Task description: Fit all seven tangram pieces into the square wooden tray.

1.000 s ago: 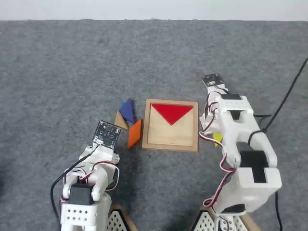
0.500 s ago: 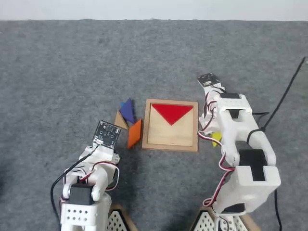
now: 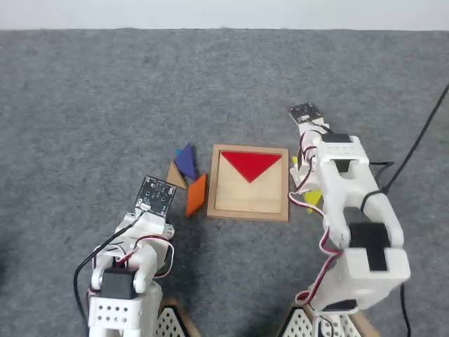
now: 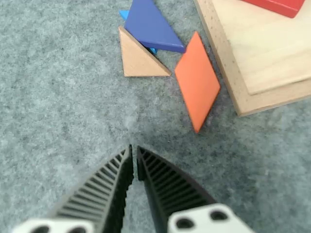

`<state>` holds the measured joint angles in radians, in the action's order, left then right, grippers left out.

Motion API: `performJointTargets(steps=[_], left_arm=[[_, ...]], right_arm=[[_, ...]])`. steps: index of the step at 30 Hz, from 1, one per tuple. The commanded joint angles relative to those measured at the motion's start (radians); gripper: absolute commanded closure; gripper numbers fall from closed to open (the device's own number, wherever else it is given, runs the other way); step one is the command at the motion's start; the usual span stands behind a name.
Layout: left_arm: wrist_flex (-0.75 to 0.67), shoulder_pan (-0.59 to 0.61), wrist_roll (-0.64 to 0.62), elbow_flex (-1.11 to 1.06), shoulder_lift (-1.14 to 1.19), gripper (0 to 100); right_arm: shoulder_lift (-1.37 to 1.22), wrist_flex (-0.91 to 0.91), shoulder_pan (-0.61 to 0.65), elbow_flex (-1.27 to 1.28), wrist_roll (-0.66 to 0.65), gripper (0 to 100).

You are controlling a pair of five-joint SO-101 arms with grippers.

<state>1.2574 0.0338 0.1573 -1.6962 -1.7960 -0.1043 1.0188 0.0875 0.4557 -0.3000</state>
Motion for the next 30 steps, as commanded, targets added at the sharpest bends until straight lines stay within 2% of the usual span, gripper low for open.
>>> performJointTargets(steps=[1, 6, 10, 13, 16, 19, 30], left_arm=[[0.003, 0.003, -0.008, 0.012, -0.017, 98], [0.003, 0.003, -0.008, 0.012, -0.017, 98], [0.003, 0.003, -0.008, 0.012, -0.017, 98], [0.003, 0.003, -0.008, 0.012, -0.017, 98], [0.003, 0.003, -0.008, 0.012, -0.017, 98], [0.003, 0.003, -0.008, 0.012, -0.017, 98], [0.003, 0.003, -0.008, 0.012, -0.017, 98]], right_arm=[[0.130, 0.050, 0.016, -0.035, 0.012, 84.9], [0.188, 0.105, 0.077, -0.034, 0.028, 84.9], [0.185, 0.079, 0.091, -0.038, 0.051, 83.3], [0.170, 0.064, 0.093, -0.020, 0.035, 73.4], [0.107, 0.062, 0.102, -0.017, -0.043, 62.6], [0.016, 0.048, 0.094, -0.049, -0.094, 57.4], [-0.272, 0.074, 0.093, -0.245, -0.104, 58.7]])
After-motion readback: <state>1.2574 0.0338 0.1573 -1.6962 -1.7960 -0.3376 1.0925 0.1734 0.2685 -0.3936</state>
